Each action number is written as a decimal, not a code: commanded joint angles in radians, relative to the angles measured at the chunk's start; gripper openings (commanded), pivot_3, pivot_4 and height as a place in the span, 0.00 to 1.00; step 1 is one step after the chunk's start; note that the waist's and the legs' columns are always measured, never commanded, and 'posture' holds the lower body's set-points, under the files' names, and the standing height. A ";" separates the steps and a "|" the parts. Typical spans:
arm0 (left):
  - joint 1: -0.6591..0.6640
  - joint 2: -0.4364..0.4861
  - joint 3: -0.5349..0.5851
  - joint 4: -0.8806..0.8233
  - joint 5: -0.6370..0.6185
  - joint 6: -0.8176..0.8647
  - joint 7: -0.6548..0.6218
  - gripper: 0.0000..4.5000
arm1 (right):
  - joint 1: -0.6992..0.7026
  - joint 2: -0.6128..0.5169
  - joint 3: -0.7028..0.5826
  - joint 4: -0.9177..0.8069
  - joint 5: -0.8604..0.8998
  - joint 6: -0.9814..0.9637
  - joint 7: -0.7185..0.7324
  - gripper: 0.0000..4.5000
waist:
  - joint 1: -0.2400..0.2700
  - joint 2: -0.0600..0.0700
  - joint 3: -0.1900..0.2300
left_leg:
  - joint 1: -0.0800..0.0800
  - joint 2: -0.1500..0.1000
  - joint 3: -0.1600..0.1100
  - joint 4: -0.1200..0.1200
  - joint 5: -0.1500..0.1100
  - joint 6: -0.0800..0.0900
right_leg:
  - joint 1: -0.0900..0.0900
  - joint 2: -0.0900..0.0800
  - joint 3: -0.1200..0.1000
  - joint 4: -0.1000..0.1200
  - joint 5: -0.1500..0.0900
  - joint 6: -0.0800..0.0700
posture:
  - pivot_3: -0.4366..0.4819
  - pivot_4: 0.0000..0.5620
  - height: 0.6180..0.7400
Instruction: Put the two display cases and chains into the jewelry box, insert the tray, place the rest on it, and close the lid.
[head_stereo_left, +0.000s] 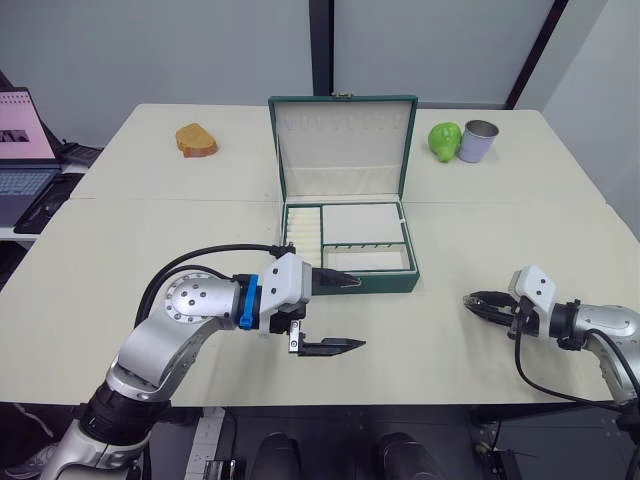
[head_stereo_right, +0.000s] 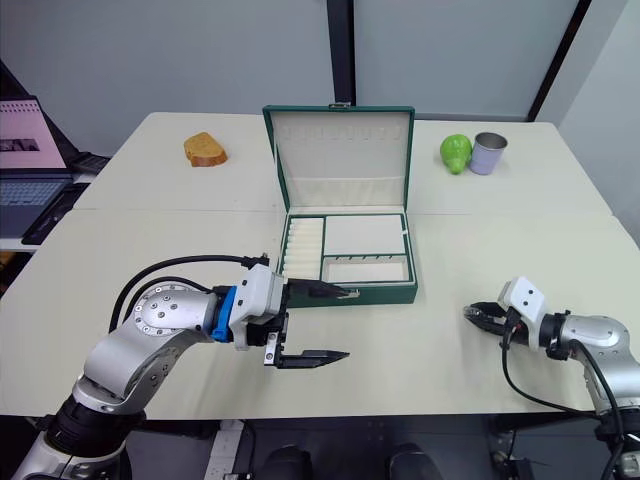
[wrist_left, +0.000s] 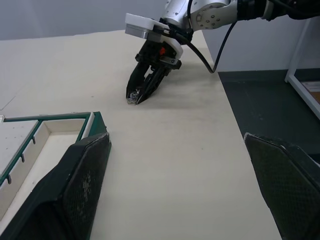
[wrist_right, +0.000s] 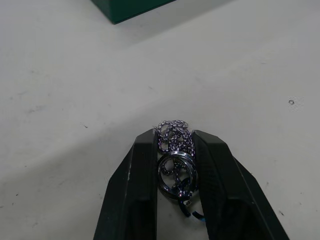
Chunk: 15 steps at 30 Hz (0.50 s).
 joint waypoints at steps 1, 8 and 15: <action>-0.001 -0.009 0.010 -0.013 -0.002 -0.005 0.007 1.00 | 0.013 -0.017 0.014 0.056 -0.036 0.012 0.000 0.18 | 0.000 0.000 0.000 | 0.000 0.000 0.000 0.000 0.000 0.000 | 0.000 0.000 0.000 0.000 0.000 0.000 | 0.48 0.27 1.00; -0.012 -0.023 0.011 -0.009 0.000 -0.004 0.015 1.00 | 0.001 -0.024 -0.011 0.037 -0.008 0.020 0.018 0.18 | 0.001 0.000 0.000 | 0.000 0.000 0.000 0.000 0.000 0.000 | 0.000 0.000 0.000 0.000 0.000 0.000 | 0.48 0.27 1.00; -0.008 -0.038 0.022 -0.013 -0.010 0.007 0.041 1.00 | -0.029 -0.071 -0.064 -0.111 0.091 0.136 0.060 0.17 | 0.005 0.001 0.001 | -0.002 0.000 0.000 0.000 0.000 0.000 | -0.001 0.000 0.001 0.000 0.000 0.000 | 0.48 0.27 1.00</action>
